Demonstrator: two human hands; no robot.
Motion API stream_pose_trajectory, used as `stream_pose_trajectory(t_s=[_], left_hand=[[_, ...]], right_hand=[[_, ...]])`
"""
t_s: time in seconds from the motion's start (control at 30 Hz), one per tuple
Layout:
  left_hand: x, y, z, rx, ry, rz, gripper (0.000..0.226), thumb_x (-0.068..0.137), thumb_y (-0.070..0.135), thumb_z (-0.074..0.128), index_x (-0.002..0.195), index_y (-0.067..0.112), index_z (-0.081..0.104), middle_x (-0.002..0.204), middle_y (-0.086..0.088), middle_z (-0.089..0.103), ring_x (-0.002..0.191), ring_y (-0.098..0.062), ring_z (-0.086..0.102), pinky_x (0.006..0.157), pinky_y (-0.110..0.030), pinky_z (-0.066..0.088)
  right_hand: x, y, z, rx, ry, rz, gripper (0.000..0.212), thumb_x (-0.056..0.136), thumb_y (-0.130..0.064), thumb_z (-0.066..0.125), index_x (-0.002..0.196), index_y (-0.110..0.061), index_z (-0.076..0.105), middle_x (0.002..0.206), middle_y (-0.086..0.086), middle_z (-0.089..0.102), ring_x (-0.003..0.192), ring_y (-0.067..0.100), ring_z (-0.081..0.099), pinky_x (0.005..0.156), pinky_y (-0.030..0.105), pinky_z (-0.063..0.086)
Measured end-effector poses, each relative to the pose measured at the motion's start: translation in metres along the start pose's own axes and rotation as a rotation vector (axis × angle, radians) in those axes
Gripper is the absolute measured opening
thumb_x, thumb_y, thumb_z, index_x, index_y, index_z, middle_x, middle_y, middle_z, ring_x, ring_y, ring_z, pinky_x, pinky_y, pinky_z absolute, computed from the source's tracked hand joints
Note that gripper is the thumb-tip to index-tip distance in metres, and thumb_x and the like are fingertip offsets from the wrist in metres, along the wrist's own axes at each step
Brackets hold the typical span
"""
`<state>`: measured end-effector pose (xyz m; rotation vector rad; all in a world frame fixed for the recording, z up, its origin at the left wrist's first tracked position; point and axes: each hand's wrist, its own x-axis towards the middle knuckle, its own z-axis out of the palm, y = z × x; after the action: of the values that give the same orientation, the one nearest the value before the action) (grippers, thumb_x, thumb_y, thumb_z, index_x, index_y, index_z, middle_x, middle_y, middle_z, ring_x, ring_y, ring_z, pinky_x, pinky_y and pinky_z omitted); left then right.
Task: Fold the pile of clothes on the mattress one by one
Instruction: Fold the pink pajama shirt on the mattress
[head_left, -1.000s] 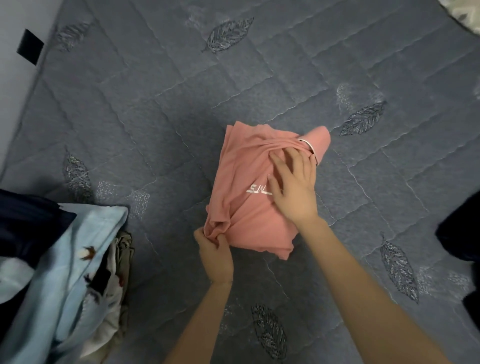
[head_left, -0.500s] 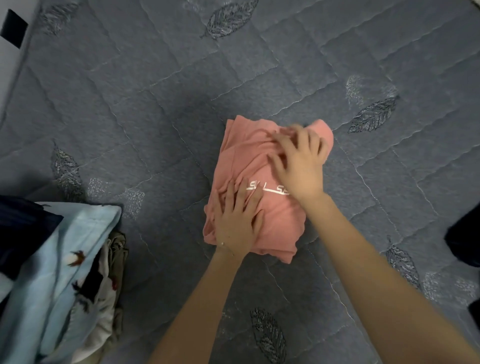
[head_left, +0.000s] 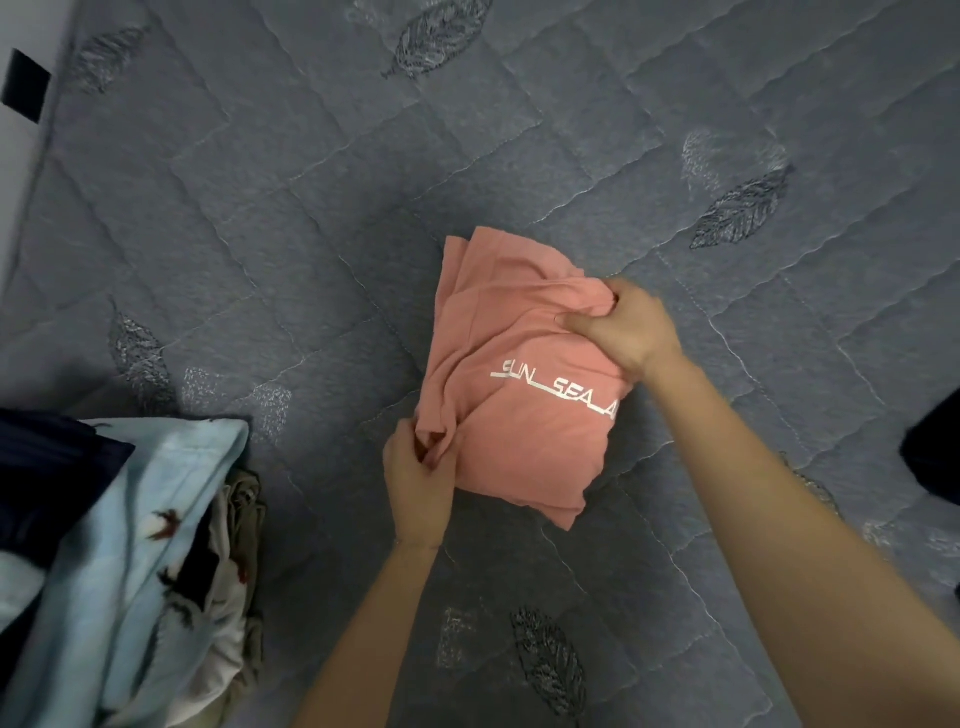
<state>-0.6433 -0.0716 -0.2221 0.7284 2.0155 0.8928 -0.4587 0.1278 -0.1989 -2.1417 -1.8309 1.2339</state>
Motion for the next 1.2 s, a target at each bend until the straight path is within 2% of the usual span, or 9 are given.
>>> stream_pose_trajectory(t_s=[0.07,0.3,0.37,0.5,0.63,0.8,0.97,1.07,1.2], left_hand=[[0.000,0.019,-0.001,-0.139,-0.072,0.001,0.016,0.090,0.012,0.066,0.096,0.022,0.056,0.090,0.002,0.061,0.084,-0.009,0.058,0.083,-0.031,0.050],[0.025,0.062,-0.001,-0.569,-0.125,-0.275,0.022,0.088,0.012,0.065,0.106,0.025,0.064,0.104,0.010,0.069,0.096,-0.005,0.064,0.080,-0.025,0.052],[0.031,0.063,-0.006,-0.458,-0.200,-0.304,0.024,0.089,0.019,0.065,0.112,0.023,0.062,0.108,0.006,0.066,0.096,-0.007,0.062,0.078,-0.027,0.051],[0.039,0.046,-0.014,0.008,-0.216,-0.036,0.029,0.090,0.019,0.065,0.119,0.018,0.060,0.111,0.009,0.062,0.099,-0.003,0.058,0.096,-0.029,0.046],[0.027,0.024,-0.022,0.070,-0.107,-0.071,0.064,0.089,0.026,0.067,0.143,0.009,0.038,0.139,-0.002,0.047,0.126,-0.017,0.046,0.107,-0.035,0.038],[-0.008,0.001,-0.020,-0.001,-0.134,-0.275,0.078,0.072,0.066,0.070,0.114,0.002,0.054,0.108,-0.008,0.063,0.099,-0.020,0.062,0.077,-0.034,0.052],[-0.024,-0.001,-0.010,-0.005,-0.267,-0.272,0.095,0.064,0.077,0.065,0.138,0.021,0.044,0.130,0.006,0.057,0.115,-0.013,0.057,0.099,-0.042,0.048],[-0.030,0.006,-0.013,-0.027,-0.234,-0.137,0.071,0.082,0.050,0.067,0.139,0.020,0.040,0.129,0.007,0.054,0.116,-0.012,0.054,0.101,-0.036,0.044],[-0.041,0.019,-0.029,-0.096,-0.130,0.021,0.031,0.098,0.024,0.053,0.128,0.020,0.049,0.116,0.017,0.058,0.109,-0.003,0.056,0.099,-0.026,0.043]], right_hand=[[-0.013,0.010,-0.007,0.064,0.035,0.055,0.037,0.073,-0.043,0.077,0.097,-0.017,0.064,0.098,0.005,0.069,0.095,0.025,0.062,0.076,0.032,0.046],[-0.080,0.072,-0.035,0.480,-0.280,0.295,0.031,0.075,-0.028,0.081,0.101,-0.017,0.068,0.099,0.000,0.073,0.089,0.014,0.068,0.076,0.025,0.051],[-0.102,0.085,-0.034,0.560,-0.381,0.313,0.043,0.068,-0.032,0.083,0.106,-0.016,0.069,0.097,-0.003,0.074,0.091,0.012,0.069,0.075,0.021,0.050],[-0.121,0.108,-0.015,0.520,-0.278,0.371,0.029,0.075,-0.033,0.080,0.096,-0.016,0.069,0.092,-0.003,0.072,0.093,0.016,0.067,0.072,0.022,0.048],[-0.126,0.112,0.006,0.366,0.080,0.292,0.080,0.054,-0.059,0.085,0.115,-0.015,0.058,0.114,0.002,0.060,0.107,0.019,0.058,0.093,0.036,0.049],[-0.130,0.087,0.026,0.543,-0.019,0.275,0.115,0.058,-0.047,0.089,0.149,-0.020,0.023,0.144,-0.007,0.032,0.133,0.011,0.034,0.115,0.035,0.028],[-0.132,0.084,0.036,0.688,-0.020,0.427,0.084,0.070,-0.029,0.086,0.132,-0.011,0.032,0.127,-0.001,0.051,0.115,0.016,0.052,0.105,0.034,0.041],[-0.143,0.077,0.033,0.787,-0.069,0.380,0.053,0.078,-0.022,0.080,0.122,-0.012,0.054,0.113,-0.001,0.066,0.102,0.014,0.062,0.092,0.028,0.050],[-0.163,0.070,0.028,0.844,0.183,0.219,0.011,0.086,-0.012,0.071,0.092,-0.019,0.066,0.088,-0.007,0.069,0.081,0.005,0.063,0.075,0.016,0.051]])
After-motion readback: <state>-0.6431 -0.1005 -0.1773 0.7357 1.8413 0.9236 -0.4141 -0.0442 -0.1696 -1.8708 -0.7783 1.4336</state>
